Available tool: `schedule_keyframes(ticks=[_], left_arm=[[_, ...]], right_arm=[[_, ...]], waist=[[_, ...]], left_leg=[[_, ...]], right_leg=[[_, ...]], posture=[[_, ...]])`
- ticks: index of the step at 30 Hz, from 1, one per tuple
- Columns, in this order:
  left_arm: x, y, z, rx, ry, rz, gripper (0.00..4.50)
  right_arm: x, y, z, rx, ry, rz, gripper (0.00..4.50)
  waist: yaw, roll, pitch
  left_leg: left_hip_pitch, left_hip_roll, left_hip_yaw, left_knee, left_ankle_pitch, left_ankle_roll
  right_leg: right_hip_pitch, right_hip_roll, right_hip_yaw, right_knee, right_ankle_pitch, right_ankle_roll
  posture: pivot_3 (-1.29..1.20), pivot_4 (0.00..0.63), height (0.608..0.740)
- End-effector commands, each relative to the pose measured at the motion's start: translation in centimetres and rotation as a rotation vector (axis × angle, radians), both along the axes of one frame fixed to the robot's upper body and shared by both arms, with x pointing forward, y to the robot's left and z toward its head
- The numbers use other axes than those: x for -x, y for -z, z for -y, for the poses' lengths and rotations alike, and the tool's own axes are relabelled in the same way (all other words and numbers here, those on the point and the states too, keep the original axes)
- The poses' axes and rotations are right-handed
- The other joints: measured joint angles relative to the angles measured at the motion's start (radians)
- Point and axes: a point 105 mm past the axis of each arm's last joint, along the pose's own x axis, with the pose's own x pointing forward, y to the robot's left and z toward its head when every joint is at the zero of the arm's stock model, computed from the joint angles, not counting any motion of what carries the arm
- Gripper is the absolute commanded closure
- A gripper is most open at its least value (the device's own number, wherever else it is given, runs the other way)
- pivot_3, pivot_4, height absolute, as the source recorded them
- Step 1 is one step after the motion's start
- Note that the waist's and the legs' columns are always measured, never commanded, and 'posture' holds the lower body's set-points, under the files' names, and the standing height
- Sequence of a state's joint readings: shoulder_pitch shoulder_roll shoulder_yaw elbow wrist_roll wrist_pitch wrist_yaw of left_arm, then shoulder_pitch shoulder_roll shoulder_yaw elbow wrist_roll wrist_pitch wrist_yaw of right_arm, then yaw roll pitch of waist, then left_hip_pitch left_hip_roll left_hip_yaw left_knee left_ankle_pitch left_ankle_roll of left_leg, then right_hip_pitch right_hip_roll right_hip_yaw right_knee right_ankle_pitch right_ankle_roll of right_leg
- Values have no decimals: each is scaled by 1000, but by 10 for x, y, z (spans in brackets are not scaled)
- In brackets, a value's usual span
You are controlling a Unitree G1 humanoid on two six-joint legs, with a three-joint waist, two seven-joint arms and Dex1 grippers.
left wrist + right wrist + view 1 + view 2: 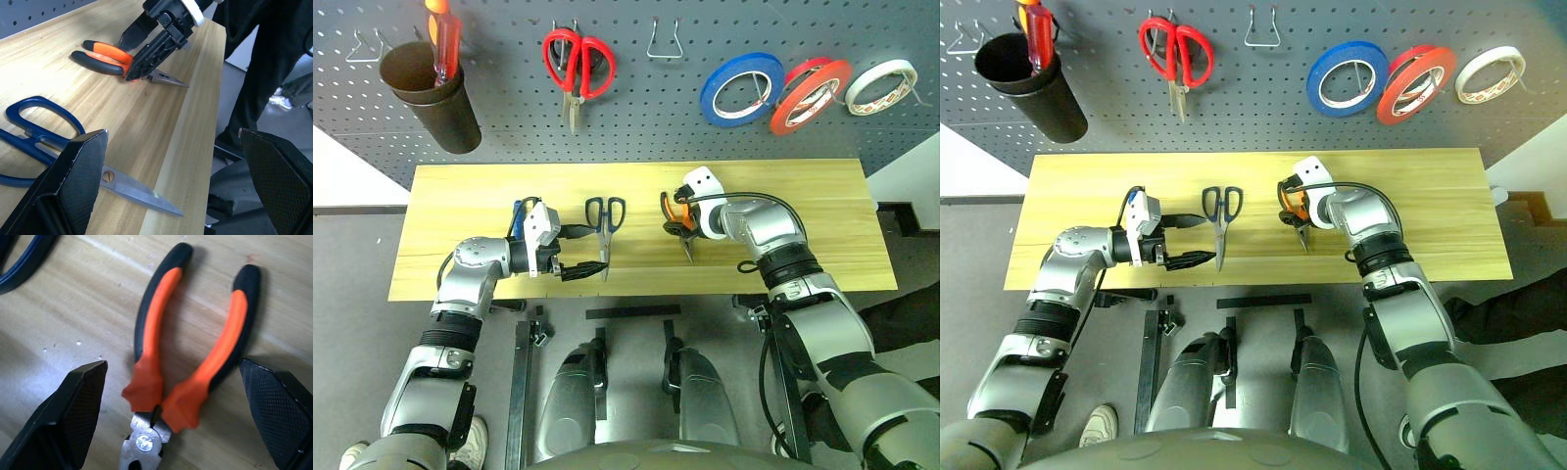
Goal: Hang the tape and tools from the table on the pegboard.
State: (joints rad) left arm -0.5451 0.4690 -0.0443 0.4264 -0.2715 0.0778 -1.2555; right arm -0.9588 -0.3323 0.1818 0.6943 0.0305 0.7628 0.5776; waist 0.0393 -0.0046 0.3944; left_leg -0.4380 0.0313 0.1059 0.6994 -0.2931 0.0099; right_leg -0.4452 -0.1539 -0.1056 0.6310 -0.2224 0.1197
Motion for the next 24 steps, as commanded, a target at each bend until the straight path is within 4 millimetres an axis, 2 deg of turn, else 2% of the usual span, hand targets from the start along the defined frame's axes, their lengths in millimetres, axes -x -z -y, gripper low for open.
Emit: schedule_keyframes(ticks=[1, 6, 10, 15, 17, 19, 24], left_arm=[[2, -4, 1, 12, 4, 25, 0], [0, -4, 2, 25, -1, 26, 0], [-1, -5, 6, 34, 12, 31, 0], [-4, -28, 13, 131, 53, 85, 0], [-2, -37, 18, 188, 82, 102, 0], [-1, -42, 20, 220, 99, 109, 0], [5, -65, 19, 308, 150, 141, 0]], right_arm=[[8, 22, 2, 37, 25, -89, 885], [10, 18, 0, 18, 39, -114, 2450], [10, 13, 4, 16, 53, -112, 2452], [23, -37, -3, -93, -28, 28, 2452], [38, -54, -8, -141, -81, 70, 2452], [49, -63, -9, -164, -106, 86, 2452], [92, -102, -15, -267, -200, 187, 2453]], waist=[[0, 0, 0], [0, 0, 0], [0, 0, 0], [5, 0, -1], [4, -1, -4], [3, -1, -6], [2, -5, -26]], left_leg=[[0, 0, 0, 0, 0, 0], [0, 0, 0, 0, 0, 0], [0, 0, 0, 0, 0, 0], [-6, 0, -1, 0, 1, -1], [-9, -1, -1, 0, 1, -1], [-12, -1, -1, 0, 1, -1], [-17, 0, -1, -1, 1, -2]], right_leg=[[0, 0, 0, 0, 0, 0], [0, 0, 0, 0, 0, 0], [0, 0, 0, 0, 0, 0], [-3, -1, -3, -1, 0, 0], [-5, -1, -4, -1, 0, 0], [-8, -1, -4, -1, 0, 0], [-13, -1, -6, -1, 0, 0]], posture=[[200, 439, 711], [189, 420, 711], [172, 392, 711], [149, 317, 711], [137, 288, 711], [129, 272, 711], [104, 213, 711]])
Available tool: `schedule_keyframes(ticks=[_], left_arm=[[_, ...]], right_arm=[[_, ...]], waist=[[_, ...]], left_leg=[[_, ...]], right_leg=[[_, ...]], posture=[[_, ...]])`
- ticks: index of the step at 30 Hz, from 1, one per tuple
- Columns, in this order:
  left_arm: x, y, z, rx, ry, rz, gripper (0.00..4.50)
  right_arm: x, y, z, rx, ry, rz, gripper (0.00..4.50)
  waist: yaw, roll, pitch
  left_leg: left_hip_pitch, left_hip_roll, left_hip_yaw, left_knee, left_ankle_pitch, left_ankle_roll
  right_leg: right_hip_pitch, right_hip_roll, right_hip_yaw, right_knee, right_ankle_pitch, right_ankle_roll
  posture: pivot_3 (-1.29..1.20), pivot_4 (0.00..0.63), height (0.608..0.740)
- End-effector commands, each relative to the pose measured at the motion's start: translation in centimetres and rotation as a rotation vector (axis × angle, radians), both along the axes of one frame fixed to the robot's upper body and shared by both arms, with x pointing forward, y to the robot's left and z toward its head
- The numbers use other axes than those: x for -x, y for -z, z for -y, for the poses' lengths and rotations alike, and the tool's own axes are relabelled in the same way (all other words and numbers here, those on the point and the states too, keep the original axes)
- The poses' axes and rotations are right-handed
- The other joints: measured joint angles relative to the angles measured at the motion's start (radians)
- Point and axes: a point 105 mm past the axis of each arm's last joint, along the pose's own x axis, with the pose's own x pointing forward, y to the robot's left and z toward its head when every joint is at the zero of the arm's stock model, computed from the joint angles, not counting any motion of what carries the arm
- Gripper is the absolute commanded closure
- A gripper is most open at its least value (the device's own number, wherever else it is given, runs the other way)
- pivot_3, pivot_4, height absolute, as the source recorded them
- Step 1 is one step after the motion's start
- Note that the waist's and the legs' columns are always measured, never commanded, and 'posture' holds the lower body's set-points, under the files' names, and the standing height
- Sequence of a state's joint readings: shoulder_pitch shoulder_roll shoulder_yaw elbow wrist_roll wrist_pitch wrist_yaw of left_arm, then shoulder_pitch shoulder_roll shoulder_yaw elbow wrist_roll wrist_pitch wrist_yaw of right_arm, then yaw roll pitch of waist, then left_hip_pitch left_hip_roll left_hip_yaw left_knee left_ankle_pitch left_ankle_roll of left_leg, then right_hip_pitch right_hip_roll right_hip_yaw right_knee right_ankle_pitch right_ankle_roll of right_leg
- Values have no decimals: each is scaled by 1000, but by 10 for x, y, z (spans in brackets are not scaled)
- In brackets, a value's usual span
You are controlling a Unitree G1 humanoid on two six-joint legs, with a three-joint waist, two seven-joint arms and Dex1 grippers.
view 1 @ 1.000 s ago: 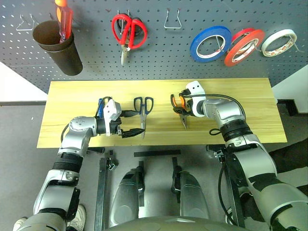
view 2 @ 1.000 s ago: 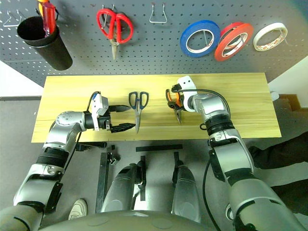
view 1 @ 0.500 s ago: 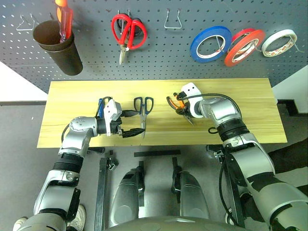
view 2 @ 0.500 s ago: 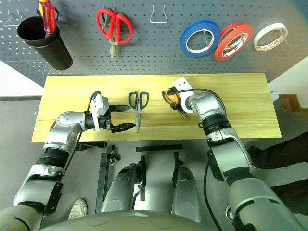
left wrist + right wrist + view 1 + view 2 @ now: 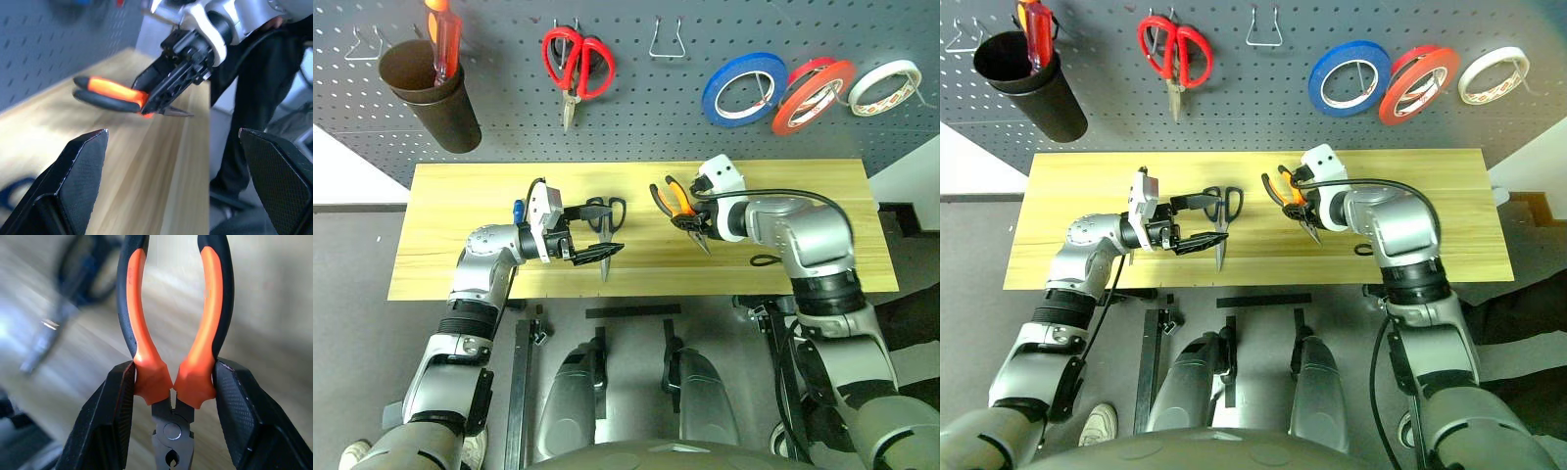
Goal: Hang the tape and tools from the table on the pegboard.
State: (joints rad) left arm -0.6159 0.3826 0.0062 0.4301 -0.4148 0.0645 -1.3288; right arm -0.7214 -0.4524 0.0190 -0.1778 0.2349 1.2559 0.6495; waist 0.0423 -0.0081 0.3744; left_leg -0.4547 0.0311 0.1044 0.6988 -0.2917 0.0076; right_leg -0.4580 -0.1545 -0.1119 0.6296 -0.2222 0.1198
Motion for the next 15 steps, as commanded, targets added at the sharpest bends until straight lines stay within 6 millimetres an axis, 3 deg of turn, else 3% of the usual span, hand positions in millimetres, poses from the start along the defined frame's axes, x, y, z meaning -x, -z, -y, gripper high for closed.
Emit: schedule_keyframes(ticks=[1, 8, 15], left_arm=[[5, -30, -7, 93, 27, 71, 0], [6, -59, -21, 184, 1, 120, 0], [11, -87, -41, 263, -50, 155, 0]], right_arm=[[29, -40, -11, -103, -88, 120, 2453], [44, -94, -17, -259, -101, 347, 2453], [31, -135, -17, -323, -75, 510, 2453]], waist=[[-1, -1, -12], [-1, -4, -70], [-1, -7, -122]], left_leg=[[-2, 0, 0, 1, 0, 0], [-4, 0, -1, 1, 0, 0], [-3, 0, -2, 1, 1, -1]], right_leg=[[-2, 0, 0, 0, 0, 0], [-1, 0, -1, -1, 0, 0], [0, 1, -1, -1, 0, 0]], posture=[[103, 207, 711], [110, 152, 711], [148, 112, 711]])
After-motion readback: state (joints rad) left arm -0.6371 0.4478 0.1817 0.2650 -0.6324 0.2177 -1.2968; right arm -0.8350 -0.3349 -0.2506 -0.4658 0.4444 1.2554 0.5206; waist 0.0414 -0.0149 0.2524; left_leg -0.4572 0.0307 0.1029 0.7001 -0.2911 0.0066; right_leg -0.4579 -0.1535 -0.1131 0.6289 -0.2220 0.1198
